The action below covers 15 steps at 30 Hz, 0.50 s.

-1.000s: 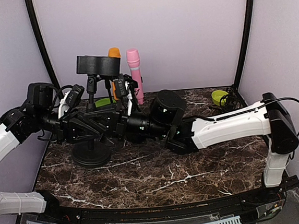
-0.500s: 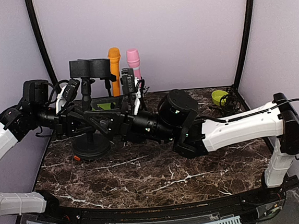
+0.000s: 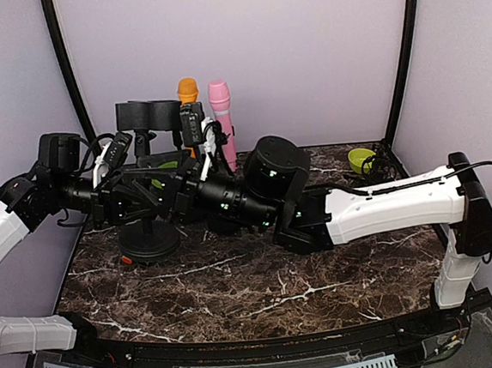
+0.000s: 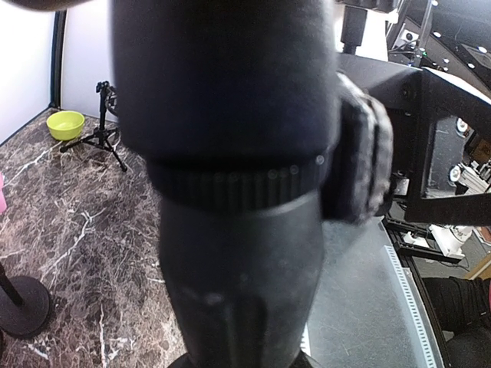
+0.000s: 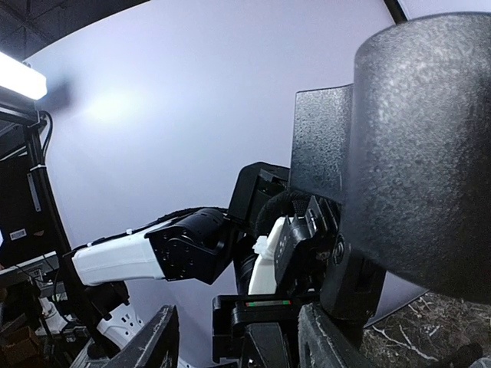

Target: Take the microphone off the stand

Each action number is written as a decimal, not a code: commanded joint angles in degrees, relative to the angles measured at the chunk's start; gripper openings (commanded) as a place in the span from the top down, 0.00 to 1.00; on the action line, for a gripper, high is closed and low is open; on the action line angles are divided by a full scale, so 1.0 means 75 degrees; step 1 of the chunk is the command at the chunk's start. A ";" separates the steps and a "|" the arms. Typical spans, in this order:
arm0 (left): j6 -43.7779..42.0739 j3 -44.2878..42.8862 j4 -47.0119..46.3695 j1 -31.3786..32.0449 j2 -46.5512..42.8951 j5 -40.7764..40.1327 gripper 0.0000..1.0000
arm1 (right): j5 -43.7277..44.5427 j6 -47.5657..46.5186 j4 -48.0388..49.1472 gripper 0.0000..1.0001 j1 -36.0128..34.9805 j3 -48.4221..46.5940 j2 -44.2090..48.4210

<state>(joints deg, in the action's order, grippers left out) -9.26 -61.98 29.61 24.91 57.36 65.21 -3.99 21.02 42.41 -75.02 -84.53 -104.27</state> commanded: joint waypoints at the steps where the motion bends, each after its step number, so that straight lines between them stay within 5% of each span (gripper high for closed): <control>1: -0.0511 -0.0357 -0.0115 0.0049 -0.0276 0.0466 1.00 | 0.1065 -0.0170 -0.0628 0.46 0.0046 0.0348 0.0178; 9: -0.0742 -0.0490 0.0045 0.0044 -0.0277 0.0356 1.00 | 0.1599 -0.0076 -0.0347 0.46 -0.0103 0.1401 0.0842; 15: -0.0723 -0.0493 0.0045 0.0045 -0.0269 0.0345 1.00 | 0.1223 -0.0212 -0.0675 0.46 -0.0099 0.0639 0.0398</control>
<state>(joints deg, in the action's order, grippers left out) -13.43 -63.46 31.42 25.02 56.90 65.30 5.87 20.18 37.15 -75.70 -75.13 -99.90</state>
